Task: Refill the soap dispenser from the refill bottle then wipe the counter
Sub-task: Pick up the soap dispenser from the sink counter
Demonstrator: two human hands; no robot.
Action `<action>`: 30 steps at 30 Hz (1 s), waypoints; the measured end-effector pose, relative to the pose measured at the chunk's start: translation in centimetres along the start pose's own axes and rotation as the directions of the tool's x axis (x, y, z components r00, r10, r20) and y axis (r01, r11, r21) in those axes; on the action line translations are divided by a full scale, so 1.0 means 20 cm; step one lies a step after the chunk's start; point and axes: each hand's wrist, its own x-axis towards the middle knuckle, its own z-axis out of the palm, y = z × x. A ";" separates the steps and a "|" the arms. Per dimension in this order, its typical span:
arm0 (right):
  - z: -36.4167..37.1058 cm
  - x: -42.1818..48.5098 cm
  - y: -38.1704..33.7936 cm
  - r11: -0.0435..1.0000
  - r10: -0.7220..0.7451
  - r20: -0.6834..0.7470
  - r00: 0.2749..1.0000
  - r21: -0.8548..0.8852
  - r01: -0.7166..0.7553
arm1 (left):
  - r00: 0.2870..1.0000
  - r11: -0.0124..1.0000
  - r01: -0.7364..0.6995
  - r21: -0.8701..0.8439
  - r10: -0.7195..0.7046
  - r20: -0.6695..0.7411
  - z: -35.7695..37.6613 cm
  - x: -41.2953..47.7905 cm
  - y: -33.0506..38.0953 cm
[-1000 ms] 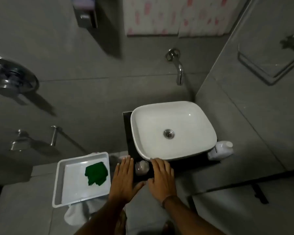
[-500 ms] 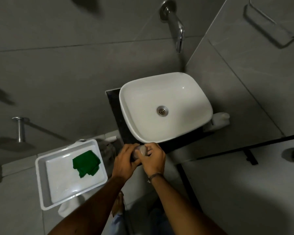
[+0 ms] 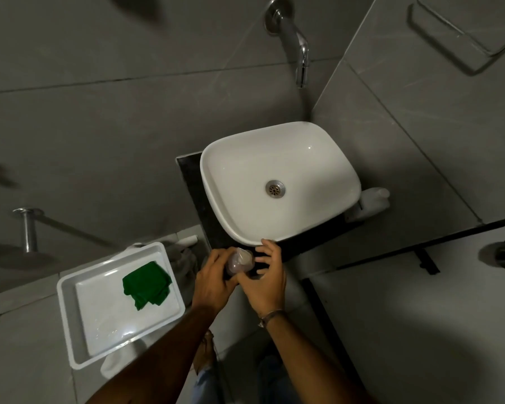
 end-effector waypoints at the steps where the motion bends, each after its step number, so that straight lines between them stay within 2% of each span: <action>1: 0.01 0.00 0.00 1.000 0.009 -0.026 1.000 -0.010 -0.009 | 1.000 1.000 0.003 0.000 -0.003 -0.009 0.01 0.00 0.00; 8: 0.05 -0.01 0.02 1.000 -0.019 -0.016 1.000 0.011 0.020 | 0.999 1.000 0.005 -0.028 -0.006 -0.036 0.01 -0.02 0.01; 12: 0.03 -0.01 -0.04 0.986 0.028 -0.065 0.997 0.166 -0.016 | 0.998 0.999 0.039 -0.037 -0.040 -0.047 0.03 -0.02 0.00; 14: -0.07 -0.02 -0.10 0.964 0.006 -0.131 0.991 0.264 0.029 | 0.997 0.998 0.052 -0.042 -0.054 -0.052 0.03 -0.02 0.01; 17: -0.31 0.03 -0.15 0.937 0.000 -0.304 0.953 0.334 0.106 | 0.996 0.996 0.069 -0.051 -0.072 -0.058 0.04 -0.02 0.01; 20: -0.51 0.15 -0.11 0.834 0.217 -0.341 0.915 0.551 0.008 | 0.994 0.995 0.079 -0.066 -0.083 -0.069 0.05 -0.02 0.02; 24: -0.57 0.33 0.03 0.680 0.474 -0.135 0.870 0.685 -0.264 | 0.991 0.995 0.098 -0.032 -0.100 -0.090 0.07 -0.01 0.02; 27: -0.50 0.44 0.13 0.557 0.609 0.017 0.793 0.704 -0.442 | 0.983 0.988 0.151 -0.011 -0.152 -0.107 0.07 0.00 0.05; 30: -0.40 0.52 0.20 0.493 0.686 0.068 0.725 0.689 -0.531 | 0.974 0.980 0.196 -0.012 -0.196 -0.116 0.09 0.00 0.09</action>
